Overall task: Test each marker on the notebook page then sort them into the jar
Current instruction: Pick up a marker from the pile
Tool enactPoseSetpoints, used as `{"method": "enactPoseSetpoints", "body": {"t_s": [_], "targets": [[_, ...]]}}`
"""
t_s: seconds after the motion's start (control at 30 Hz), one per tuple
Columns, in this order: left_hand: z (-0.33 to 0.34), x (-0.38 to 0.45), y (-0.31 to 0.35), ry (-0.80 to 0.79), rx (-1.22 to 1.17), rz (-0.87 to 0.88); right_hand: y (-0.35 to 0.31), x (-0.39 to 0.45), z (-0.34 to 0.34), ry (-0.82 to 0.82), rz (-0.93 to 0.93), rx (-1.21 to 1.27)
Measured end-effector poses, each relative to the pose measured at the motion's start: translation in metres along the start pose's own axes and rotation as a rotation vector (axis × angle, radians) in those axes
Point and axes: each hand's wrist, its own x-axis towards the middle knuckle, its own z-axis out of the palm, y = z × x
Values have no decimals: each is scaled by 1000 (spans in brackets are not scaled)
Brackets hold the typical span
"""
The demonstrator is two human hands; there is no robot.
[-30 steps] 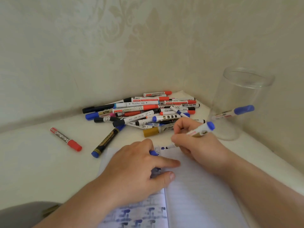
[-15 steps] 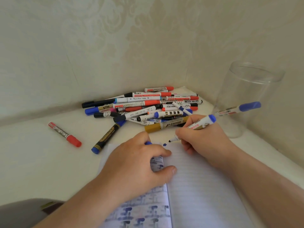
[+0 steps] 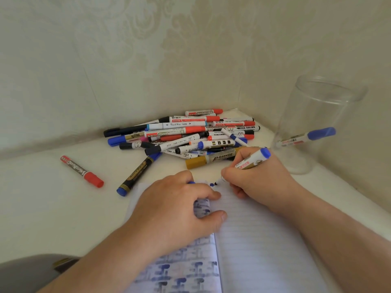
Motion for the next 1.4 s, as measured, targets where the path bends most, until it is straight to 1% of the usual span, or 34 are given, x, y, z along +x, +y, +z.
{"method": "enactPoseSetpoints", "body": {"t_s": [0.2, 0.33, 0.43, 0.53, 0.63, 0.8, 0.93, 1.1, 1.2, 1.27, 1.4], "targets": [[1, 0, -1, -4, -6, 2, 2, 1, -1, -1, 8, 62], [1, 0, -2, -4, -6, -1, 0, -1, -1, -20, -14, 3], [2, 1, -1, 3, -6, 2, 1, 1, 1, -2, -21, -40], [2, 1, -2, 1, -2, 5, 3, 2, 1, 18, -11, -18], [2, 1, -2, 6, -3, 8, 3, 2, -1, 1, -9, 41], [2, 0, -2, 5, -6, 11, 2, 0, -1, -26, -50, -31], [2, 1, -3, 7, 0, 15, 3, 2, -1, -11, -25, 67], [1, 0, -2, 3, -1, 25, 4, 2, -1, -39, -50, -5], [0, -4, -2, 29, -24, 68, 5, 6, -2, -18, -31, 127], [0, -6, -5, 60, -110, 83, 7, 8, -6, -45, -49, 277], [1, -3, -11, 142, -413, -28, 7, 5, -17, -298, -140, 485]]}}
